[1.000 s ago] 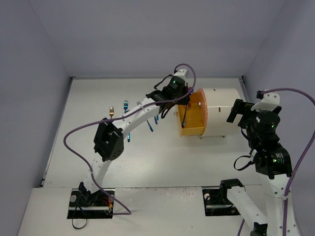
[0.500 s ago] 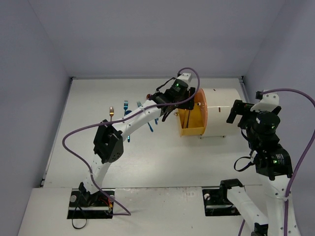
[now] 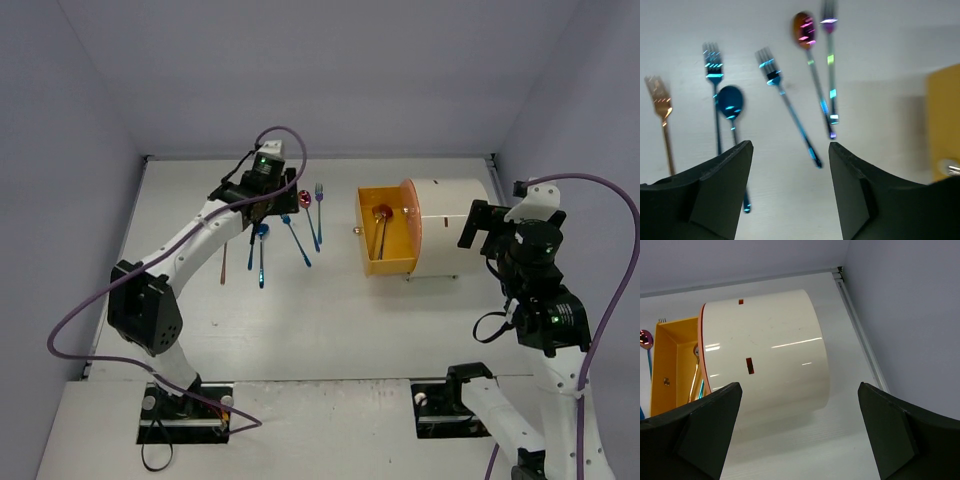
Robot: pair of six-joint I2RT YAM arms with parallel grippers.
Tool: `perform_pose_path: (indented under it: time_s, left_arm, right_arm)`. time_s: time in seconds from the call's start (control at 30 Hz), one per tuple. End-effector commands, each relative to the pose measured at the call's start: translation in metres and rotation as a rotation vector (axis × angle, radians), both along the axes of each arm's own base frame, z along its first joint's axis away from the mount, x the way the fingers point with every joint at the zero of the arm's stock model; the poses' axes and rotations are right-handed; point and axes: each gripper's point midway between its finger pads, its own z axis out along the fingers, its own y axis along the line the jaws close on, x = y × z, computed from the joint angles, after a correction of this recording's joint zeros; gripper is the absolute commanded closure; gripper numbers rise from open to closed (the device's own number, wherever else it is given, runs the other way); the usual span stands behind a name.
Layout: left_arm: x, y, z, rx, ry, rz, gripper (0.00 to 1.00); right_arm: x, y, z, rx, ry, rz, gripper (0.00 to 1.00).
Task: Sort the eating utensils into containers
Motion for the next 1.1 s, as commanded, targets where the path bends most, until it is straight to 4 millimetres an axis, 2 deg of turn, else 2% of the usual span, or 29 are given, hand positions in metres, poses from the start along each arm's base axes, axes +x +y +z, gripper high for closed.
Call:
perform_pose_path:
  time_s: [0.0,0.1,0.17,0.33,0.53,0.7,0.8,0.87,0.97,1.03,1.07]
  left_arm:
    - [-0.006,0.028,-0.057,0.062,0.128,0.031,0.41]
    - [-0.003,0.048,-0.098,0.075,0.225,0.064,0.41]
    - [0.002,0.058,-0.113,0.075,0.25,0.085,0.41]
    - [0.011,0.078,-0.137,0.108,0.292,0.117,0.42]
    - [0.016,0.087,-0.167,0.138,0.355,0.139,0.47]
    - [0.018,0.083,-0.176,0.121,0.373,0.156,0.64]
    - [0.019,0.081,-0.173,0.111,0.363,0.161,0.78]
    - [0.02,0.082,-0.166,0.114,0.343,0.169,0.82]
    - [0.02,0.085,-0.16,0.124,0.328,0.182,0.84]
    - [0.018,0.088,-0.16,0.134,0.329,0.188,0.81]
    - [0.018,0.089,-0.159,0.138,0.327,0.194,0.76]
  right_arm:
    - [0.009,0.0,0.016,-0.013,-0.045,-0.008,0.0]
    - [0.01,0.001,0.015,-0.009,-0.042,-0.004,0.0]
    - [0.01,0.001,0.015,-0.009,-0.042,-0.004,0.0]
    - [0.008,0.001,0.016,-0.004,-0.048,-0.004,0.0]
    - [0.009,0.002,0.012,-0.001,-0.039,0.002,0.0]
    - [0.008,0.001,0.011,-0.001,-0.038,-0.005,0.0]
    - [0.007,0.0,0.011,-0.004,-0.039,-0.006,0.0]
    - [0.007,0.0,0.01,-0.005,-0.038,-0.008,0.0]
    - [0.008,0.001,0.008,-0.005,-0.032,-0.005,0.0]
    - [0.009,0.001,0.008,-0.006,-0.03,-0.002,0.0]
    - [0.009,0.001,0.008,-0.005,-0.03,-0.001,0.0]
